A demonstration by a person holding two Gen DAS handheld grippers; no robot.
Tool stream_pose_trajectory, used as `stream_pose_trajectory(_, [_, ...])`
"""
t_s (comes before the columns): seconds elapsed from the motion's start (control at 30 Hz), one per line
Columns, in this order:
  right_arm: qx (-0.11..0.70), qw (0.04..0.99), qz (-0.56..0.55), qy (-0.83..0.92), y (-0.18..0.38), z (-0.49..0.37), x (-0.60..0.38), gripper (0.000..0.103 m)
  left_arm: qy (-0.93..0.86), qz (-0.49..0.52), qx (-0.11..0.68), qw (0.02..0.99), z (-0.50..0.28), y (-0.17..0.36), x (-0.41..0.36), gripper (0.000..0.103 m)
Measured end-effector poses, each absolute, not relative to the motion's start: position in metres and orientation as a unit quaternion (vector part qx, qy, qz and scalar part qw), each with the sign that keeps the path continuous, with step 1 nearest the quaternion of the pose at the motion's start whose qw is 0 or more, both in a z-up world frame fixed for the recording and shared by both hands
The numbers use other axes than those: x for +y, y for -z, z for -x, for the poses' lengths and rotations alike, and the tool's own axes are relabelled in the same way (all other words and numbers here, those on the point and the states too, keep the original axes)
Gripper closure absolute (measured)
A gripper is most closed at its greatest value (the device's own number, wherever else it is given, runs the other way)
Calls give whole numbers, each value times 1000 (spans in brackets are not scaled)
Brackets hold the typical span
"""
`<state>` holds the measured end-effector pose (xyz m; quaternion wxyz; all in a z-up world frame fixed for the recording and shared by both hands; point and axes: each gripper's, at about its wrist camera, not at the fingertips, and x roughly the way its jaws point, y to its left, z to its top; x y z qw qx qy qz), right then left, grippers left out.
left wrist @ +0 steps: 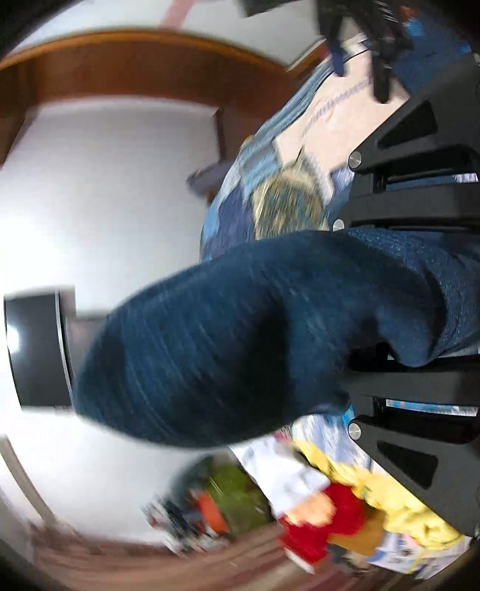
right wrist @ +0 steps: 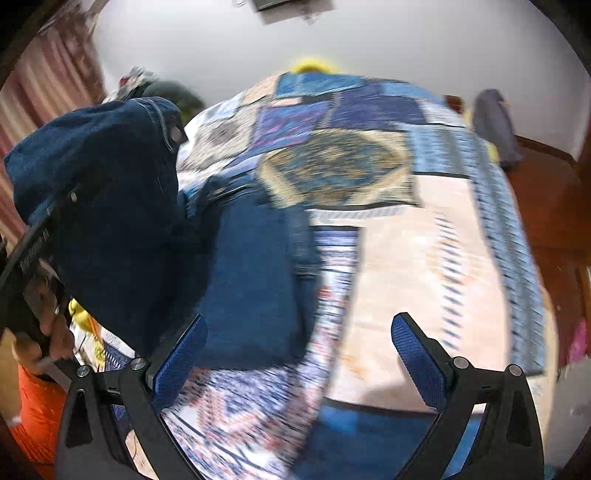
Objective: Fold large clothes
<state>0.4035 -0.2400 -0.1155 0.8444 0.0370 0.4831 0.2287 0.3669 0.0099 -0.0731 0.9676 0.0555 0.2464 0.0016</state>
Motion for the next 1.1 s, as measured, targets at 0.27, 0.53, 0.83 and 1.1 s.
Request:
stream_pose_trajectory(0.27, [473,856,-95,-185,106,-390,-307,4,117,-138,390,903,-377,159,-70,75])
stream_pose_trajectory(0.53, [468,858,-88,-193,99,-384,-301,4,196,-76,437,875,-352,156,-62,23])
stream_pose_trajectory(0.83, [442,860,-63,-249,75,-383,-243,3,112,-4,397,911,-324,94,21,17])
stream_pose_trajectory(1.1, [472,836,-15,-280,105,-396,-182,3,52,-9,450,891,-339,140,75,10])
